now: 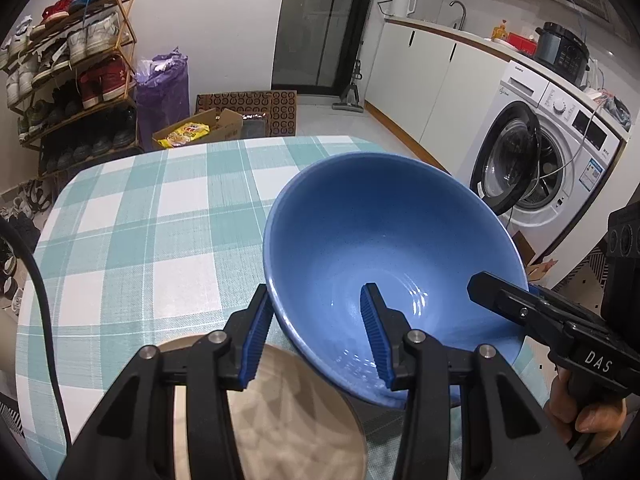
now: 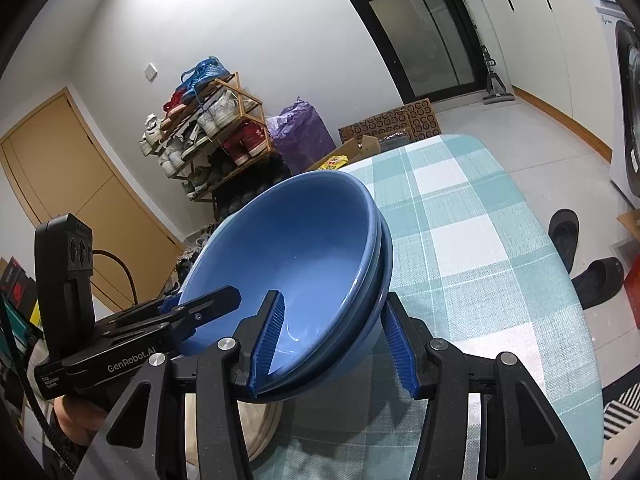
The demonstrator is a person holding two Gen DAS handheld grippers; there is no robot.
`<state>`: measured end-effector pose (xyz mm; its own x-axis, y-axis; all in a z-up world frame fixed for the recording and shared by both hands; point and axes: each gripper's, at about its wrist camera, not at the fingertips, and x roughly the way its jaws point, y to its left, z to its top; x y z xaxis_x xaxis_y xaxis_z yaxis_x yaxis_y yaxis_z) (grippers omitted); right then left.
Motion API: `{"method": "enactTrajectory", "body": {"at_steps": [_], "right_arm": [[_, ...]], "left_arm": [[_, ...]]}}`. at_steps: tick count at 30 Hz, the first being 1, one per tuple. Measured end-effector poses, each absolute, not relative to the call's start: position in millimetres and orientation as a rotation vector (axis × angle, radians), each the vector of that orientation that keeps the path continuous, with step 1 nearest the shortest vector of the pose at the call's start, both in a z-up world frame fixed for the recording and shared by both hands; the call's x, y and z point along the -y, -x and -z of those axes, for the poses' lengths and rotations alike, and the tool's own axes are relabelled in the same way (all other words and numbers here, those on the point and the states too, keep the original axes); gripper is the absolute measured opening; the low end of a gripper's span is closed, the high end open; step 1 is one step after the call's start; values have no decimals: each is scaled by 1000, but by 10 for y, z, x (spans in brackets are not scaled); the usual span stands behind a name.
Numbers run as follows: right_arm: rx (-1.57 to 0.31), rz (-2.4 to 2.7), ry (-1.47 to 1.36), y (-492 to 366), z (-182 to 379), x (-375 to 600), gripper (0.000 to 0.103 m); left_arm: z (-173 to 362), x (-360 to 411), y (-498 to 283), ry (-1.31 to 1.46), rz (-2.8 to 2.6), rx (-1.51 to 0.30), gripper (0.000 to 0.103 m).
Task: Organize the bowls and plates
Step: 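Lift the blue bowl stack and carry it over the cream plate stack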
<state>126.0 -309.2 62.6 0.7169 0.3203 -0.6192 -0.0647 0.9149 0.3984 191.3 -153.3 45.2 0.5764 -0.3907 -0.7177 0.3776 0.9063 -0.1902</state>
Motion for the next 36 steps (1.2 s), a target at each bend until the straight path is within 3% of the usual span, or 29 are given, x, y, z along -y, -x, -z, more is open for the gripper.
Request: {"method": "enactTrajectory", "body": {"at_steps": [36], "right_arm": [[-704,-367,-300,-970,-961,2418,51]], "left_arm": [[-704,848,-1436,47,343,-764,44]]}}
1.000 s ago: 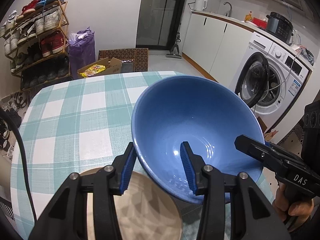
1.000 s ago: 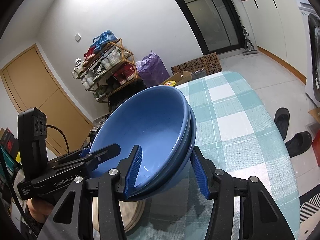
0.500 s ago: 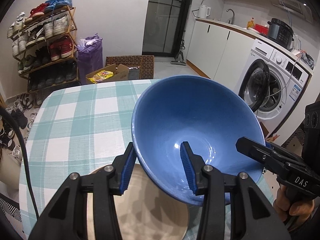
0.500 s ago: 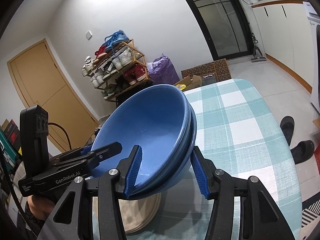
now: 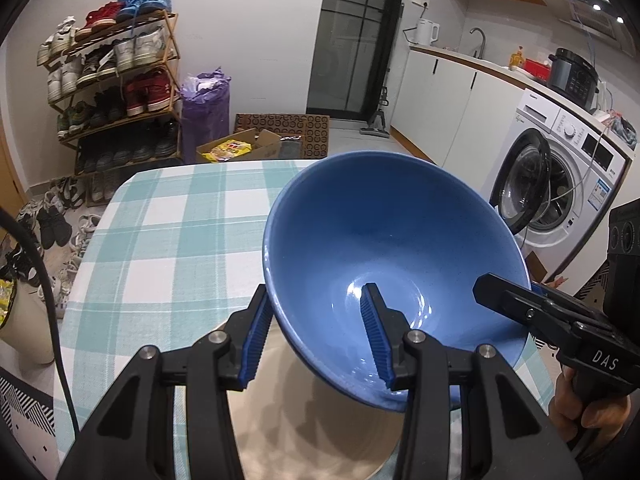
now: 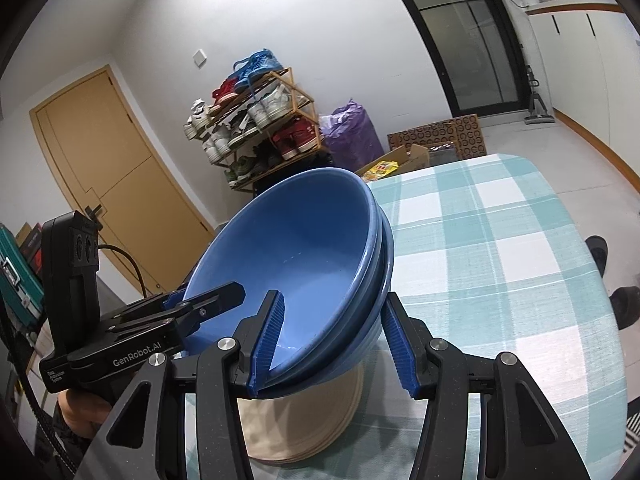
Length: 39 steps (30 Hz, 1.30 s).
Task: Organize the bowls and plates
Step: 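Lift the blue bowl stack and carry it over the cream plate stack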
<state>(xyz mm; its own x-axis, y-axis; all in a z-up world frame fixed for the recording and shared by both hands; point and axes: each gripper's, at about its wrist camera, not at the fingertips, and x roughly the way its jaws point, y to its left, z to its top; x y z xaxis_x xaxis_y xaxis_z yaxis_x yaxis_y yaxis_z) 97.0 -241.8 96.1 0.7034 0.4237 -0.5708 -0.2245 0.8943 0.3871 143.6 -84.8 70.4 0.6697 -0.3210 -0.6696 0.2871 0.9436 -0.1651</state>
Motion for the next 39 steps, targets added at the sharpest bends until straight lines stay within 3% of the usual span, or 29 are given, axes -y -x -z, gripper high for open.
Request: {"method": "enactTrajectory", "body": {"at_steps": [39], "right_arm": [[-837,-497,-253,-1104,-435,1660,51]], "left_arm": [[-225,143,-1297,96,233,-845,44]]}}
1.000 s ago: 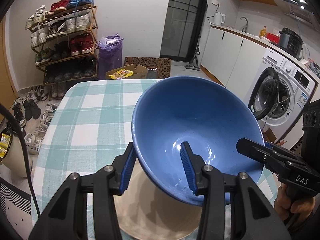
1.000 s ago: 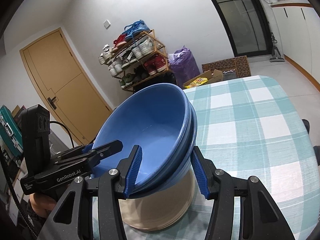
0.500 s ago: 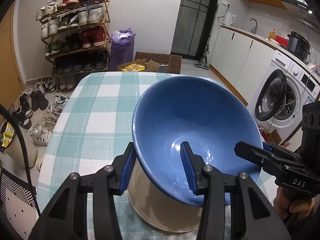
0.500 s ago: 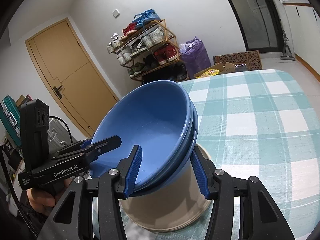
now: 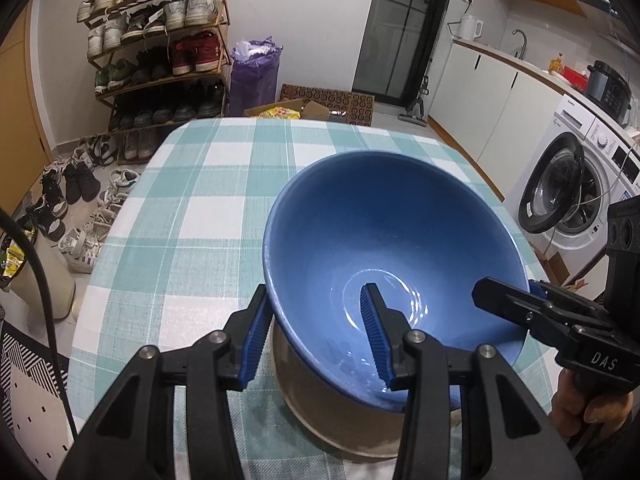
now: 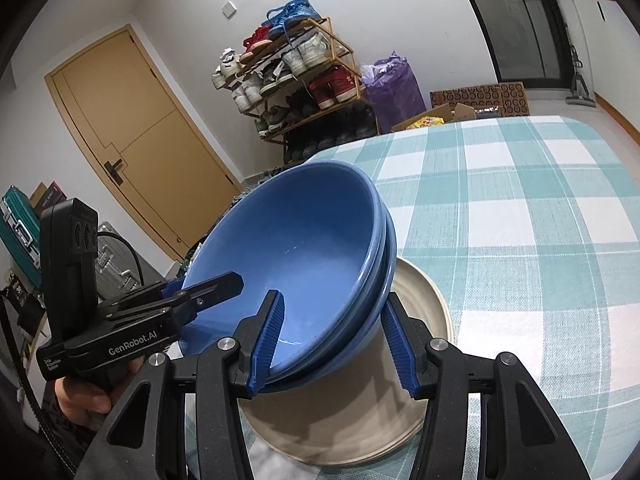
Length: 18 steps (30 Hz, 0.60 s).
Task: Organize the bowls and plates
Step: 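Lift the blue bowl stack and carry it over the cream plate stack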
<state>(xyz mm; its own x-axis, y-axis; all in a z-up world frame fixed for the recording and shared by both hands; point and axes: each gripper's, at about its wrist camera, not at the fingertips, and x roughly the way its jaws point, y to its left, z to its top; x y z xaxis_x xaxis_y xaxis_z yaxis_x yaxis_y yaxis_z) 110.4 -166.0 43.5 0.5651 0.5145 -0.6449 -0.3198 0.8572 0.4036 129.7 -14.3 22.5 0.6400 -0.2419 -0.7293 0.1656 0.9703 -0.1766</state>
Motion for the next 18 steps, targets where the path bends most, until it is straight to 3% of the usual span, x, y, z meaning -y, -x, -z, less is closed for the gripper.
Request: {"method": "enactTrajectory", "body": {"at_steps": [18], "right_arm": [[-841,-465,-263,-1116,-423,1724,52]], "left_arm": [[-225,210,-1378,78,243,-836,44]]}}
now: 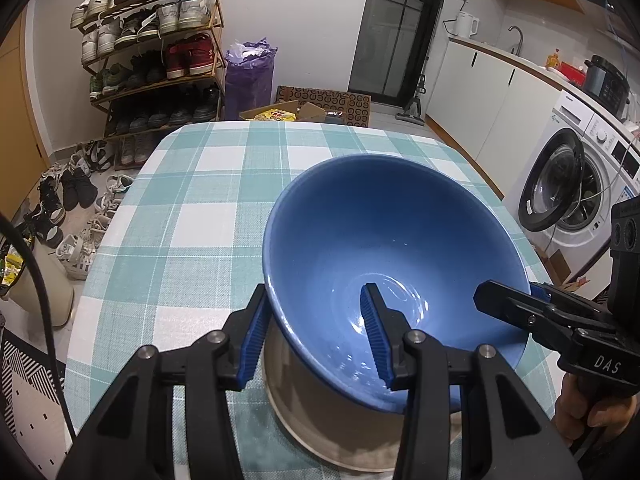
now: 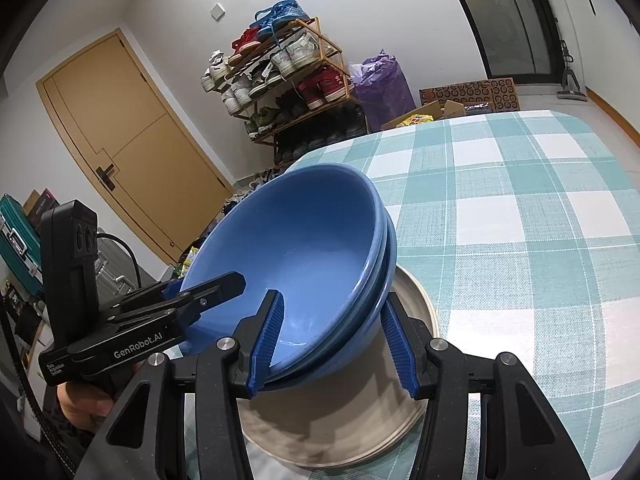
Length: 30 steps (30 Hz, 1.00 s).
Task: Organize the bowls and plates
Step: 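Lift the blue bowl stack and carry it over the cream plate stack, then lower the bowl stack onto the cream plates and open both tools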
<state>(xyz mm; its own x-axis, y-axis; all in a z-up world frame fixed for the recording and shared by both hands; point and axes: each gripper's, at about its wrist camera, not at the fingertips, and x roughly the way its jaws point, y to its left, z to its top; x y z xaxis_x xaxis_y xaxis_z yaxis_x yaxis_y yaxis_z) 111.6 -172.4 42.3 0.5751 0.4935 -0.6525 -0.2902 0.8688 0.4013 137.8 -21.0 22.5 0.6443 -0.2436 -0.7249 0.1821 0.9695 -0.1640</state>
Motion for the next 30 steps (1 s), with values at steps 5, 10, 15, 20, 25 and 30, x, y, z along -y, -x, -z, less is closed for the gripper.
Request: {"method": "enactTrajectory", "body": {"at_steps": [5,10,15,20,25,30], "right_arm": [[-845,-464,-265,-1112,-433,1718,55],[-845,-462,-262,-1115,-436,1715,56],[-845,-471,-261,-1124,-454,1724,57],[-819,-469,-231,-1103,-503,1742,72],[-770,-457,-202,-1054,-583,1809,89],[-738,-478,-175,-968,-606,1834,97]], "left_arm": [[-219,229,-1401,68,252,-836,48],[-207,248,-1415,53,275,-833,56],[-201,237,-1409,53,312,-823,64],[-239,211,-1302,33,333,-776,73],[-274,127,-1160,11,317,-725,96],[-321,20,-1024,23,284,-658,103]]}}
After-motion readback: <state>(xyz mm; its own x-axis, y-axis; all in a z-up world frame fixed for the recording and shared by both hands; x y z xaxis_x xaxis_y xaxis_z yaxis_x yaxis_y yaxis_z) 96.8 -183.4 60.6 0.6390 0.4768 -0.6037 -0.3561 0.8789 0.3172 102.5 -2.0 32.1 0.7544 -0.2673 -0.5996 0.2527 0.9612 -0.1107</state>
